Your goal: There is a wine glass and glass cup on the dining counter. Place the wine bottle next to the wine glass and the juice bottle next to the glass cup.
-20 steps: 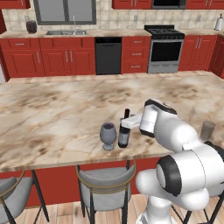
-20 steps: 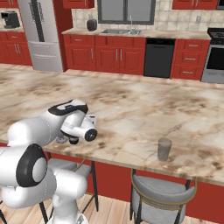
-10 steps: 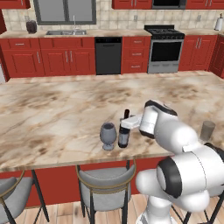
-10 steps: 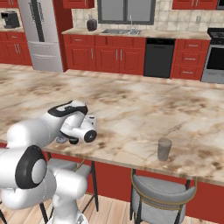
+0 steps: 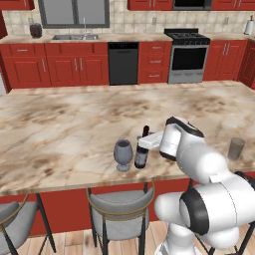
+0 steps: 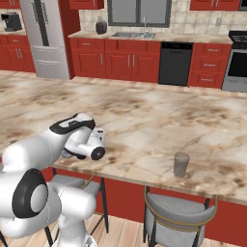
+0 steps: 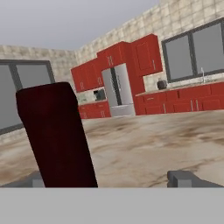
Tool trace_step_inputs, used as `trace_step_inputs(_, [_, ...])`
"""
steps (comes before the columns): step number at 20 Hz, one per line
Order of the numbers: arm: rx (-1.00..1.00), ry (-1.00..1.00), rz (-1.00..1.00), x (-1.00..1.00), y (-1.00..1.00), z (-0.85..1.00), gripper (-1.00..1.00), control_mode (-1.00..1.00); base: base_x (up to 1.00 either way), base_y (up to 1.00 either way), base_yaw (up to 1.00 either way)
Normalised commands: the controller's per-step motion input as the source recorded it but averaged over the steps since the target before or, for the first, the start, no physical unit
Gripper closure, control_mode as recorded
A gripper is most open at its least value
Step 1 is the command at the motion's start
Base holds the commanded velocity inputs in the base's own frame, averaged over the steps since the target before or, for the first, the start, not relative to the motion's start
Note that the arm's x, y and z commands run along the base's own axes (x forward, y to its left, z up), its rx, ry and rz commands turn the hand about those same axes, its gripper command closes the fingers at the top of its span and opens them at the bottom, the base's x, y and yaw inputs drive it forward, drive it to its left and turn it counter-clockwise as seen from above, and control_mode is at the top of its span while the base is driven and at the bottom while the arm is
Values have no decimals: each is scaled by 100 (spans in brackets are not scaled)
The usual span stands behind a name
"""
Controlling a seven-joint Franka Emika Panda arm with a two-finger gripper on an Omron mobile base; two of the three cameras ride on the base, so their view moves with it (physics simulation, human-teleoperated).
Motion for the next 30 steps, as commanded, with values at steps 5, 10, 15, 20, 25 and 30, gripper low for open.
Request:
trace_step_inputs(5, [1,0,-4,-1,0,0,-100,-100,0,0,0])
trace_step_inputs(10, [1,0,-3,0,0,0,-100,-100,0,0,0])
trace_step_inputs(15, [0,-2,-8,-12,-5,0,-100,-100,0,0,0])
trace_step_inputs(20, [3,0,-7,-28,-5,0,-100,-100,0,0,0])
trace_step_inputs(25, [5,0,-5,-32,-7,1,-100,-100,0,0,0])
trace_step_inputs(30, [4,0,-5,-34,-13,9,-100,-100,0,0,0])
